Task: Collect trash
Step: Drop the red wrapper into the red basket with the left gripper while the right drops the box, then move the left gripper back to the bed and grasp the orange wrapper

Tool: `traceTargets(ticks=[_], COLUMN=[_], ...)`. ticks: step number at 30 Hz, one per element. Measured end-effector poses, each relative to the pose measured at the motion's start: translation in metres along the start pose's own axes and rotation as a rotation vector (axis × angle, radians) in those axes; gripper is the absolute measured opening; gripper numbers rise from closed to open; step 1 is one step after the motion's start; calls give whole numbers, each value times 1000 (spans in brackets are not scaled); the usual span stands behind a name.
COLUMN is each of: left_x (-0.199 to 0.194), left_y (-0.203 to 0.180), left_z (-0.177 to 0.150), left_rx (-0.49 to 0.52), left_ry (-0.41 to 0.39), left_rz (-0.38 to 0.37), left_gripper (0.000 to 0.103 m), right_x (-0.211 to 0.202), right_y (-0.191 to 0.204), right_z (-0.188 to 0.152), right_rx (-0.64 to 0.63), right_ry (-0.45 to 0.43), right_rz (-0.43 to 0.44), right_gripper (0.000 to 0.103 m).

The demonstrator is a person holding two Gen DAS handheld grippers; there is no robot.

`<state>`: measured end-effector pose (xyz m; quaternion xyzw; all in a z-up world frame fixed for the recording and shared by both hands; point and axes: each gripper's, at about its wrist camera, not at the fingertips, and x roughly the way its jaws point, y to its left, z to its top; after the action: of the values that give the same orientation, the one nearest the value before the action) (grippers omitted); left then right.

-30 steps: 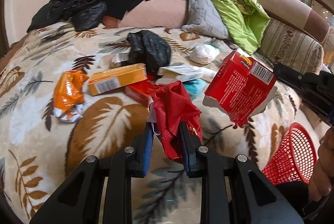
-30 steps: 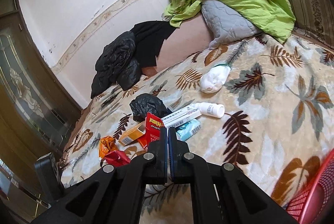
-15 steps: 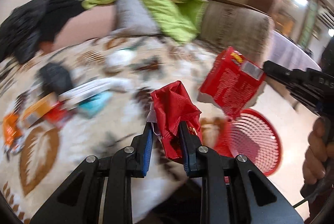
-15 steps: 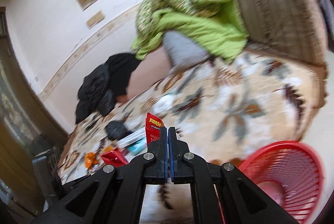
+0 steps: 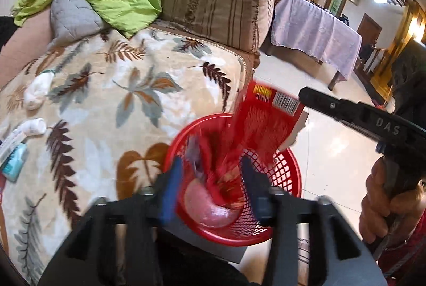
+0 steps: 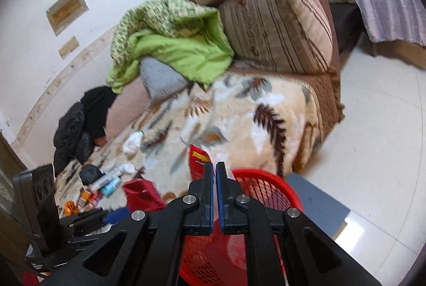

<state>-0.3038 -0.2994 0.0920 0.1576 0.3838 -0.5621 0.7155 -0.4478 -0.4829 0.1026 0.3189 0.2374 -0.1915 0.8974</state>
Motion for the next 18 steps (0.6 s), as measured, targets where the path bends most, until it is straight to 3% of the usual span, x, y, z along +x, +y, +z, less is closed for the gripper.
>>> traceTargets(ticks=[6, 9, 15, 18], left_x=[-14, -31, -66, -86], left_y=[8, 17, 49, 73], left_z=[-2, -5, -19, -30], left_rx=[-28, -47, -94, -131], left_ry=[-26, -54, -111, -135], left_rz=[8, 37, 122, 179], left_gripper=[60, 62, 63, 63], right_x=[4, 6, 18, 33], right_y=[0, 7, 36, 58], right_z=[1, 3, -1, -8], right_rx=[13, 15, -24, -64], right_ry=[6, 1, 38, 81], right_rz=[8, 24, 75, 106], right_gripper=[6, 19, 33, 34])
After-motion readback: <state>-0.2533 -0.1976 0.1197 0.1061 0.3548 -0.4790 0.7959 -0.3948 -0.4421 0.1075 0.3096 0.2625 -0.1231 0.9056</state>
